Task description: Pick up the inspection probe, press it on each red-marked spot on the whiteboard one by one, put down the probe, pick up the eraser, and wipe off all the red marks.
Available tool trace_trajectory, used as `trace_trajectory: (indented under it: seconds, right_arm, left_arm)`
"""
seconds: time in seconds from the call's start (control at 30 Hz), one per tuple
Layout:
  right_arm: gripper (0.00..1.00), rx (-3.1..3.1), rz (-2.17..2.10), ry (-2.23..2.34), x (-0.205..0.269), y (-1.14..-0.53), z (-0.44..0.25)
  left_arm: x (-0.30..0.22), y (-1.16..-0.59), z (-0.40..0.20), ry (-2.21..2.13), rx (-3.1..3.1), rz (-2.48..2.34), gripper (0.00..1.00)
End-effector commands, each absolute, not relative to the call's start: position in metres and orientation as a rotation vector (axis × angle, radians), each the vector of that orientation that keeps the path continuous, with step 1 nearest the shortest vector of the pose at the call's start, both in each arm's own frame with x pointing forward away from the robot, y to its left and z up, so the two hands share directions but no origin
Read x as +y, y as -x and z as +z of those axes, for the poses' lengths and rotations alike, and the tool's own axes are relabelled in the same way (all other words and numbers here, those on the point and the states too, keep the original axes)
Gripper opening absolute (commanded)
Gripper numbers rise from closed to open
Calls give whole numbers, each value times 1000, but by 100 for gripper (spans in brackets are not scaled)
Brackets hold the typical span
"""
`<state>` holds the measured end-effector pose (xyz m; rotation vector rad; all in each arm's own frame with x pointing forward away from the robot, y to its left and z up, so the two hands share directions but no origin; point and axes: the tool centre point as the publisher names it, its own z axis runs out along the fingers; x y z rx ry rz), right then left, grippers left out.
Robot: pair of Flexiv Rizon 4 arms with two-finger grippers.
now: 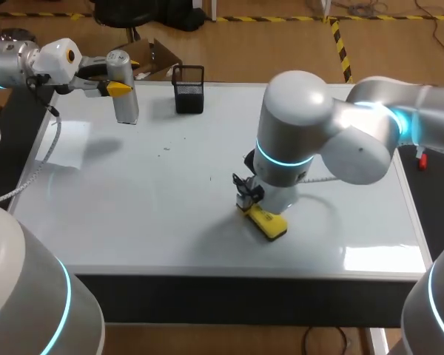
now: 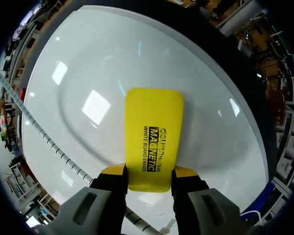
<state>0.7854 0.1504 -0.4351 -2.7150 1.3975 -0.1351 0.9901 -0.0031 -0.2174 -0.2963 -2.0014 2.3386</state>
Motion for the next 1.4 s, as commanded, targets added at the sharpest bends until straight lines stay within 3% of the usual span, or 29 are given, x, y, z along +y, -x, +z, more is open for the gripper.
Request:
trace_trajectory:
  seconds: [0.03, 0.8, 1.4]
  right_arm:
    - [0, 1397, -150, 2715, 141, -783, -469]
    - [0, 1403, -188, 2721, 140, -792, -406]
    - [0, 1403, 33, 2659, 119, -869, -378]
  left_arm:
    - [-4, -988, -215, 293, -2010, 2337, 0]
    - [-4, -988, -215, 293, -2010, 2337, 0]
    - [-4, -988, -215, 293, -2010, 2337, 0]
